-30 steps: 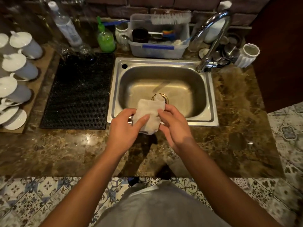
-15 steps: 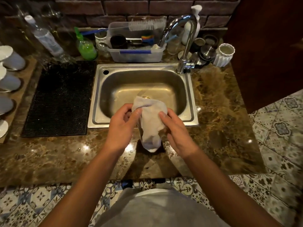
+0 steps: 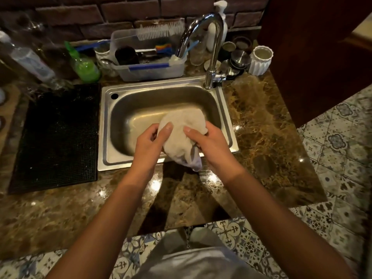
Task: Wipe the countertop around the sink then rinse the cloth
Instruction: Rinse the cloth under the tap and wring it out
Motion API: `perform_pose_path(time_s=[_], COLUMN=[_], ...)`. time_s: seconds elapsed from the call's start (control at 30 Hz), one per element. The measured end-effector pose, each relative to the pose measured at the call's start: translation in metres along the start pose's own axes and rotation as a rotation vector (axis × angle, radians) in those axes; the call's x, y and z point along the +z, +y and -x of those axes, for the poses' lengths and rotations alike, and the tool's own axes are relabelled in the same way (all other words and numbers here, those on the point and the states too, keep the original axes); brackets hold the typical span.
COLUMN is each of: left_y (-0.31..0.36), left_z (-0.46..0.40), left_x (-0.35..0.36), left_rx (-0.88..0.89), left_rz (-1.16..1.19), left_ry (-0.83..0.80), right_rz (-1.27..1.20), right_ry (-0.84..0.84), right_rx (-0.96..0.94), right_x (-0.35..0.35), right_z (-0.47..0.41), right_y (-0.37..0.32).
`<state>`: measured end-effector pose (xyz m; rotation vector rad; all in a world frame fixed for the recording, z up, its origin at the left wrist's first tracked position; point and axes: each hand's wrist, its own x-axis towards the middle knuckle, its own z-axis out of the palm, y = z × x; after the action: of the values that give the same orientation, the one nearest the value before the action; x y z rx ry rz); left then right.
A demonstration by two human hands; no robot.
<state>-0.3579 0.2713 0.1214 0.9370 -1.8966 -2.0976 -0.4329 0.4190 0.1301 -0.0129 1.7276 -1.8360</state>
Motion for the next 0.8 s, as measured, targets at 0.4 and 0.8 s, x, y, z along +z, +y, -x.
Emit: perform_pose_path(time_s=[0.4,0.8], left_y=[-0.005,-0.009], left_z=[-0.053,-0.131], left_x=[-0.024,0.021], left_rx=[0.031,0.025], left_rz=[0.116,0.130], left_ry=[-0.004,0.091], right_rz=[0.182,0.840], right_ry=[0.098,0.565], right_rx=[-0.023,-0.176], right_x=[0.018,-0.108], right_z=[-0.061,-0.224], right_y=[0.009,-0.035])
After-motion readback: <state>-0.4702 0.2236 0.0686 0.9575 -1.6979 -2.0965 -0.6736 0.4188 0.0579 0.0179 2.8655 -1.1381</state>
